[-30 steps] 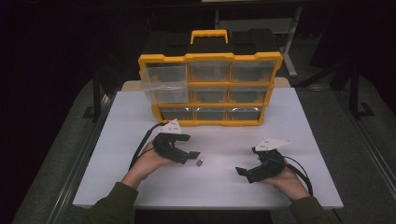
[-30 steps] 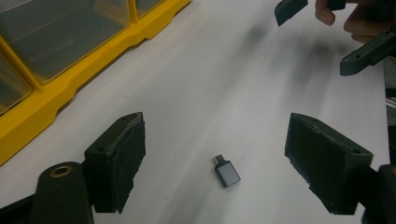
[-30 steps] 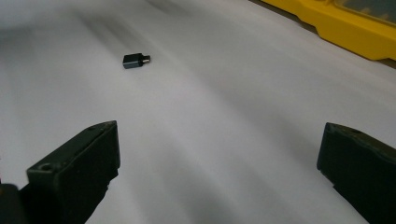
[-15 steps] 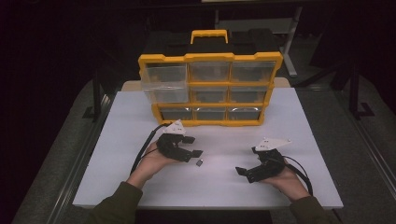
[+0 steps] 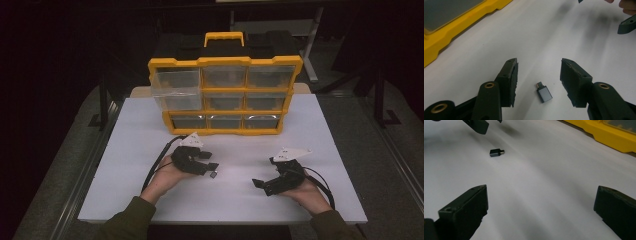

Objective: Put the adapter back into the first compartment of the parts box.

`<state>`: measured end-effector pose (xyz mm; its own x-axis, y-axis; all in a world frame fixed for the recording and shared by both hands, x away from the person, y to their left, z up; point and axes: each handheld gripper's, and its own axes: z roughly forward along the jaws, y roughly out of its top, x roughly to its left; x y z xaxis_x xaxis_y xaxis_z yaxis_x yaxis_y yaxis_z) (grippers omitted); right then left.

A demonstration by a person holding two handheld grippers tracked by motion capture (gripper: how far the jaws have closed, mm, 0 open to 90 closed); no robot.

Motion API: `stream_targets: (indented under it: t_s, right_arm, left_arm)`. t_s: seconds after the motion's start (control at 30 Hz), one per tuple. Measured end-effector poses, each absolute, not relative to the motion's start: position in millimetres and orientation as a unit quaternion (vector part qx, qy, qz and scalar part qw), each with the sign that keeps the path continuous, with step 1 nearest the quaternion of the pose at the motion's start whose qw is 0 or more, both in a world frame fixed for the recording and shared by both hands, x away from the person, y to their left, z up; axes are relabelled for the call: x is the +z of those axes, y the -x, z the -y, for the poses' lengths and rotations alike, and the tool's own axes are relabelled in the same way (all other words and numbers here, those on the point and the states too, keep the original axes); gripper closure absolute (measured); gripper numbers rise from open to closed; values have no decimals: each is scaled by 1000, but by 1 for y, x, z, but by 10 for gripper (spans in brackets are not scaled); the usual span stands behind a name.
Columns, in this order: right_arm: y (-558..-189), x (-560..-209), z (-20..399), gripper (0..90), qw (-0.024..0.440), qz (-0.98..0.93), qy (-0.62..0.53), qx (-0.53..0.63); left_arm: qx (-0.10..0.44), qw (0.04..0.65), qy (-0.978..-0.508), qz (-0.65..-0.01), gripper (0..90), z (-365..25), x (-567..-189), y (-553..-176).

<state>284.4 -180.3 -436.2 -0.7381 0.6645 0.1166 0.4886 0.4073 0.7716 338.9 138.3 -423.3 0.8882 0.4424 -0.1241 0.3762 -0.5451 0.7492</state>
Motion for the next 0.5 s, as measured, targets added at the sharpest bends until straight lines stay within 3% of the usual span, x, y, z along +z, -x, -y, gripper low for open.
stream_targets:
  t_s: [0.5]
  right_arm:
    - [-284,-437,180,0,102,-834,-345,419]
  left_arm:
    - [28,386,-892,-234,592,-127,-435,-335]
